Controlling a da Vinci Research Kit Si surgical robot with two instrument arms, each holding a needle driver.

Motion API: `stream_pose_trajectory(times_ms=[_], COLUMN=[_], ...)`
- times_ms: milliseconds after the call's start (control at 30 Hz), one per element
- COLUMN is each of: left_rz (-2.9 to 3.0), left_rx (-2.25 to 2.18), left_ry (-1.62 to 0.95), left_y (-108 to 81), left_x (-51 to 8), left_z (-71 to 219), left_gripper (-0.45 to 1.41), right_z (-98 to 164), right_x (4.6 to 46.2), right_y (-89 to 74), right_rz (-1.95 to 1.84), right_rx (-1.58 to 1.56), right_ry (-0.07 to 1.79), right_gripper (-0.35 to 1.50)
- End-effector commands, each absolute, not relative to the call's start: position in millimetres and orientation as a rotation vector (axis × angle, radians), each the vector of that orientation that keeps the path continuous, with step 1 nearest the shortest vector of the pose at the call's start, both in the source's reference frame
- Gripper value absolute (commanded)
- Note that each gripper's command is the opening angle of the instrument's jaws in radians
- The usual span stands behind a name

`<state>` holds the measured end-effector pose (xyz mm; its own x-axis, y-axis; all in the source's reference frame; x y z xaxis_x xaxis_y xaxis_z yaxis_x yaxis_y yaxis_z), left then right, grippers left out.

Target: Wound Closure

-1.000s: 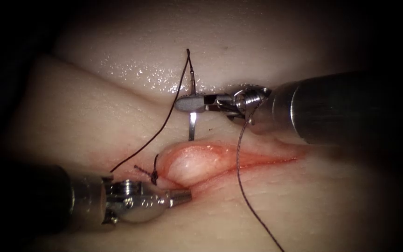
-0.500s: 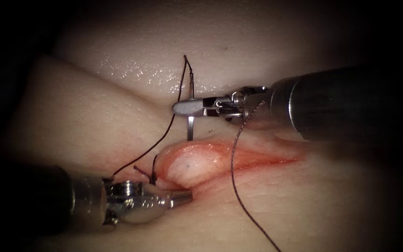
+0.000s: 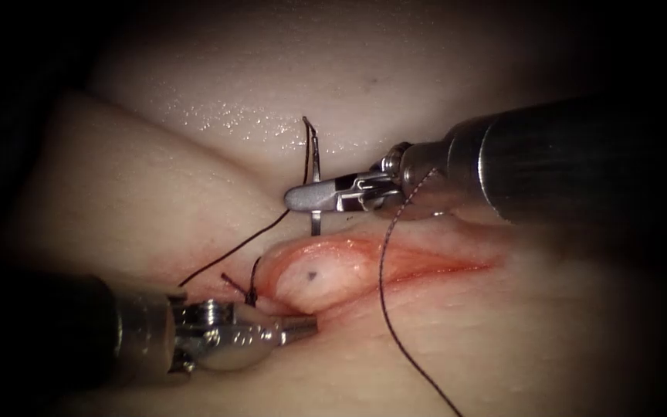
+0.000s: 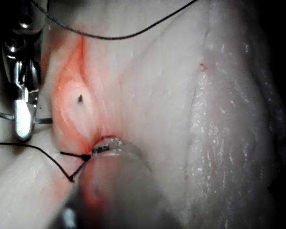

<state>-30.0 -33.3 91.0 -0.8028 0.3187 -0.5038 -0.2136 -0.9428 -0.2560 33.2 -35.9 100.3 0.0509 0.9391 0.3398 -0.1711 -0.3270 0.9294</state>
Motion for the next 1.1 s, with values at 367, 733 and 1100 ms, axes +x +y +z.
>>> stream_pose_trajectory(times_ms=[367,733,1100], left_rz=[2.732,2.725,2.802], left_rx=[-0.800,-0.817,-0.992], left_ry=[-0.273,-0.247,-0.071], left_y=[-33.5,-33.1,-33.1], left_x=[-30.2,-29.8,-29.7], left_z=[91.3,89.7,85.0], left_gripper=[-0.26,-0.25,-0.03], right_z=[98.3,96.9,100.2], right_x=[34.4,34.1,33.5], right_y=[-39.1,-39.8,-35.2], right_rz=[1.417,1.349,1.288], right_rx=[1.407,1.440,1.266], right_ry=[0.831,0.865,1.086], right_gripper=[-0.35,-0.06,1.45])
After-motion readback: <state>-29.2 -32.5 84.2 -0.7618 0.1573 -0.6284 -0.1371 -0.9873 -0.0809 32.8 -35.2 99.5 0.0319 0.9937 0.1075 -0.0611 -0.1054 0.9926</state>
